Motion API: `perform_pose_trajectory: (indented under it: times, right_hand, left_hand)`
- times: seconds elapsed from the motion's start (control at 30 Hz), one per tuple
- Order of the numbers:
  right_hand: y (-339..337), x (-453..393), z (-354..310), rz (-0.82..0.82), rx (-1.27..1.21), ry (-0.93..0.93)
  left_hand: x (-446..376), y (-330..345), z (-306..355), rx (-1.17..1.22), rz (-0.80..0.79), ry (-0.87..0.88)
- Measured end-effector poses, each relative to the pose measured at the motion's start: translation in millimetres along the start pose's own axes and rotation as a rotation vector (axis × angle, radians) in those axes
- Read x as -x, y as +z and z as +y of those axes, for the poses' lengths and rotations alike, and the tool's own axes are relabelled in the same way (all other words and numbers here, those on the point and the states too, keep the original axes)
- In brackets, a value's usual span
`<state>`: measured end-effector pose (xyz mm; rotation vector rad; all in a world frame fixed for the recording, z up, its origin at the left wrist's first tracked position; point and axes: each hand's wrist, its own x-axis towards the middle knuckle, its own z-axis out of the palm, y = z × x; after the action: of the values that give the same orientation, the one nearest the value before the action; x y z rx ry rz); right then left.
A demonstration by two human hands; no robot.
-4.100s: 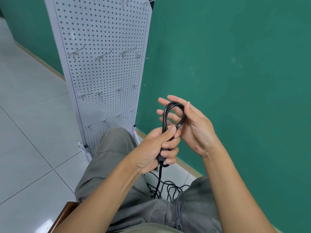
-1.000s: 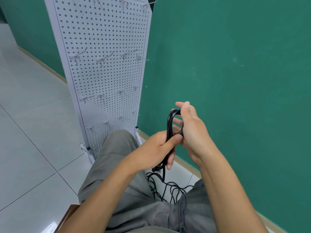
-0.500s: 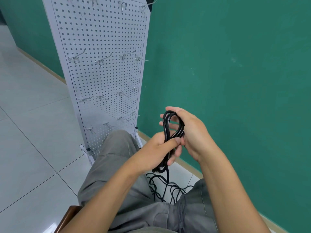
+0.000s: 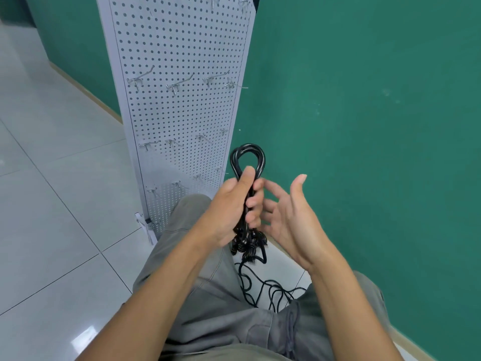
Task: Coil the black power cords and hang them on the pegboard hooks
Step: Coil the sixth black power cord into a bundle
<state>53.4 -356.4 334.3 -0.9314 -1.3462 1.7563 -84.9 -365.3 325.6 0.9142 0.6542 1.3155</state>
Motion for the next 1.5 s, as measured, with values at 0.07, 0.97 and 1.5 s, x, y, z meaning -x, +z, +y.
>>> perform_pose_trajectory:
  times: [0.07, 0.97, 1.5]
  right_hand:
    - [1, 1, 16, -0.077, 0.122, 0.091]
    - [22, 11, -41, 0.089, 0.725, -0.333]
    - [5, 15, -44, 0.327, 0.745, -0.24]
  left_hand:
    - [-3, -13, 9, 0.025, 0.087, 0.022]
    - [-1, -28, 13, -0.431, 0.132, 0.092]
    - [9, 9, 10, -0.203, 0.077, -0.083]
